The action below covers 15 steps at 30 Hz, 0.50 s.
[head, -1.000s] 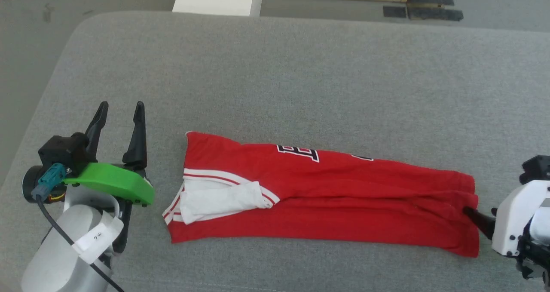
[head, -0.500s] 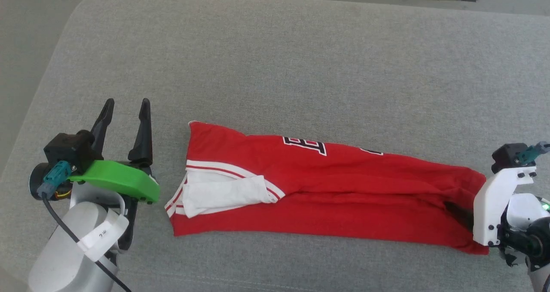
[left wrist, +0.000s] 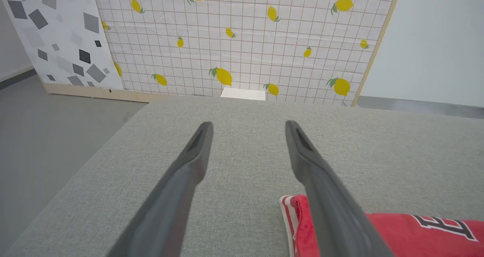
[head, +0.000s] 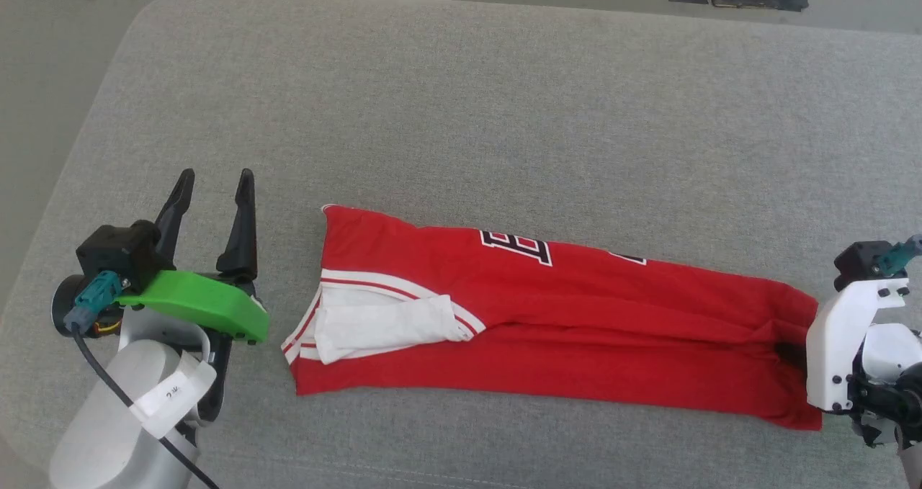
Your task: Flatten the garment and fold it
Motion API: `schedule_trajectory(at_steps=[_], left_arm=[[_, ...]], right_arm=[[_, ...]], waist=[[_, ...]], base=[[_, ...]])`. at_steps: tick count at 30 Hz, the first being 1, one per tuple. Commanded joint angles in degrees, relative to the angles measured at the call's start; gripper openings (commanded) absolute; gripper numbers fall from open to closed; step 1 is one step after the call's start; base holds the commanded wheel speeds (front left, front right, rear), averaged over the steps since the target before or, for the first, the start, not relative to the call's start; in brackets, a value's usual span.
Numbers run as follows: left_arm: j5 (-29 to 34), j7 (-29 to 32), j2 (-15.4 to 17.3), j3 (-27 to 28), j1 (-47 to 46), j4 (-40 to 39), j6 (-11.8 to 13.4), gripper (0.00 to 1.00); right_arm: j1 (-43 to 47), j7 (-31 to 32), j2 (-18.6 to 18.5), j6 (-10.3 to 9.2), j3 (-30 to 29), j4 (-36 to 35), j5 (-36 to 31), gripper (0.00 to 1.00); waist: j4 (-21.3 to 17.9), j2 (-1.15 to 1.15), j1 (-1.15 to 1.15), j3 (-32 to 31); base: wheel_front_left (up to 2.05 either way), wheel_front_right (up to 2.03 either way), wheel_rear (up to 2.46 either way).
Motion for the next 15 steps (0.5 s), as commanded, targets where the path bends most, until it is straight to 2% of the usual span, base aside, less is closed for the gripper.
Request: schedule_trajectory(at_steps=[1, 15], left_arm=[[0.1, -0.5, -0.1, 0.1, 0.2, 0.1, 0.0, 1.0], [-0.5, -0.4, 0.1, 0.2, 0.3, -0.5, 0.2, 1.0]], right_arm=[[0.6, 0.7, -0.2, -0.13, -0.5, 1.3, -0.8, 0.0], [-1.2, 2.3, -5.0, -0.13, -12.5, 2.7, -8.2, 0.0]], waist=[[-0.1, 0.0, 0.0, -0.1], [-0.3, 0.0, 0.0, 0.5]], base=[[0.0, 0.0, 0.0], [0.0, 0.0, 0.0]])
